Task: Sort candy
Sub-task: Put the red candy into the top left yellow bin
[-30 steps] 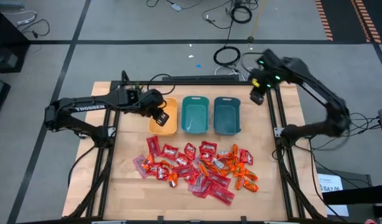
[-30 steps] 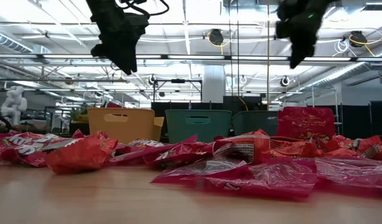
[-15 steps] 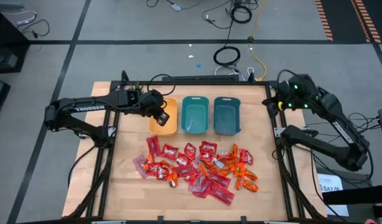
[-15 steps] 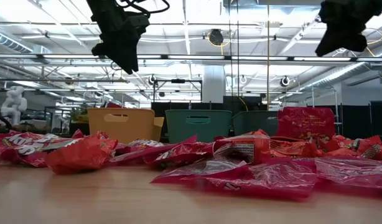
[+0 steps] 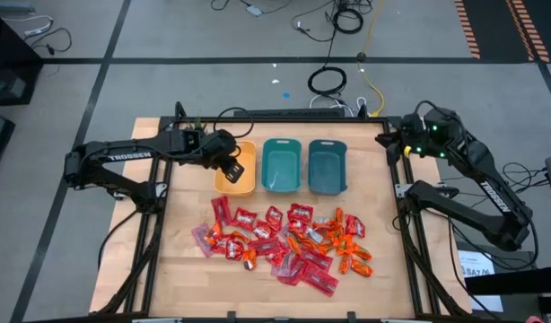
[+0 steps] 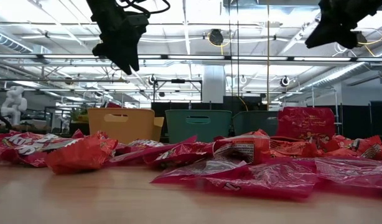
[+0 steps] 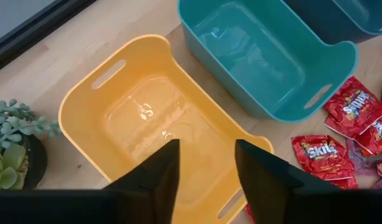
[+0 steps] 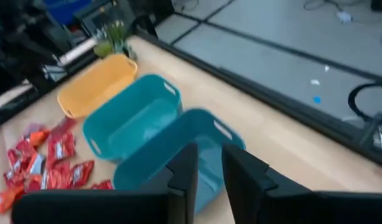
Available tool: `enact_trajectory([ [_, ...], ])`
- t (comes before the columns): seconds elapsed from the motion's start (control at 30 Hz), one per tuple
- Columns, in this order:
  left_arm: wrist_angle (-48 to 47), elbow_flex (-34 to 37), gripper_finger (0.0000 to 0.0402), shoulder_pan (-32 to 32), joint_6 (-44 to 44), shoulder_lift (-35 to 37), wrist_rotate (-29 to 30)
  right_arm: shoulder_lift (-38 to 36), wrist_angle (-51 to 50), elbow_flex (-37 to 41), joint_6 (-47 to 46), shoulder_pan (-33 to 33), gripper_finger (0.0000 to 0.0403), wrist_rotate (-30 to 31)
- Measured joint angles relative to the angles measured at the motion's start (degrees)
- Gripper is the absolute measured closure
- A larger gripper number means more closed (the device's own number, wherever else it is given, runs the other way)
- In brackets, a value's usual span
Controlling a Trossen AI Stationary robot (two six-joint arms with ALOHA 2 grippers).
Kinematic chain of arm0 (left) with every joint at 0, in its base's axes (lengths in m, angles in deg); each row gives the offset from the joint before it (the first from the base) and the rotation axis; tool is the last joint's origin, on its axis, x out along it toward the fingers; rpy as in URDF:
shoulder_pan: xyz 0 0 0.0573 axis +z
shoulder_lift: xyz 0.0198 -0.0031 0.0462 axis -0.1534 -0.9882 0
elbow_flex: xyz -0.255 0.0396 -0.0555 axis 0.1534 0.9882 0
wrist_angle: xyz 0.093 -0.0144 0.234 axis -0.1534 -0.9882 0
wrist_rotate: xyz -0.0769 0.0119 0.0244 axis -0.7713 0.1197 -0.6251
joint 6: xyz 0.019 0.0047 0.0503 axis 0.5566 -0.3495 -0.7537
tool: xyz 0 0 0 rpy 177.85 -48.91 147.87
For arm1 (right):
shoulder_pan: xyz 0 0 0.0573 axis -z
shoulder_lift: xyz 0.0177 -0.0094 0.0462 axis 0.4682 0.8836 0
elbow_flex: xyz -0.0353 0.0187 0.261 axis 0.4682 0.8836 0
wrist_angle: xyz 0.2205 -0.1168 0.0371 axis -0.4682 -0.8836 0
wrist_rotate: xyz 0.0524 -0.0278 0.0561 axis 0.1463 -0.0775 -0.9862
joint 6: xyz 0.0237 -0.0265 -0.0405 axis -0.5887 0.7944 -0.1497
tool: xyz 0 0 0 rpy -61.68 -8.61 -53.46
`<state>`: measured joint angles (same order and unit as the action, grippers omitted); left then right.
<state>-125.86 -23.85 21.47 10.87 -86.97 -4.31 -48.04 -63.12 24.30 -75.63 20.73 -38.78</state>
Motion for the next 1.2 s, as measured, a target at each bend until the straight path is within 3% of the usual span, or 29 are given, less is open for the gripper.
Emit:
enact_trajectory([
  [0.17, 0.00, 0.00, 0.0181, 0.00, 0.07, 0.00, 0.02, 0.00, 1.10, 0.00, -0.02, 0.00, 0.0289, -0.02],
  [0.37, 0.02, 0.00, 0.0169, 0.00, 0.15, 0.00, 0.02, 0.02, 2.86, 0.00, 0.00, 0.00, 0.0251, 0.11],
  [0.8, -1.93, 0.00, 0.0168, -0.79, 0.81, 0.00, 0.04, 0.20, 3.51, -0.02, 0.00, 0.00, 0.0243, 0.04],
  [1.03, -13.85, 0.00, 0.0168, -4.15, 11.25, 0.00, 1.25, 0.20, 3.23, -0.02, 0.00, 0.00, 0.0243, 0.00],
  [1.2, -26.20, 0.00, 0.0168, -9.80, 27.15, 0.02, 5.05, 0.20, 2.89, -0.02, 0.00, 0.00, 0.0243, -0.02],
])
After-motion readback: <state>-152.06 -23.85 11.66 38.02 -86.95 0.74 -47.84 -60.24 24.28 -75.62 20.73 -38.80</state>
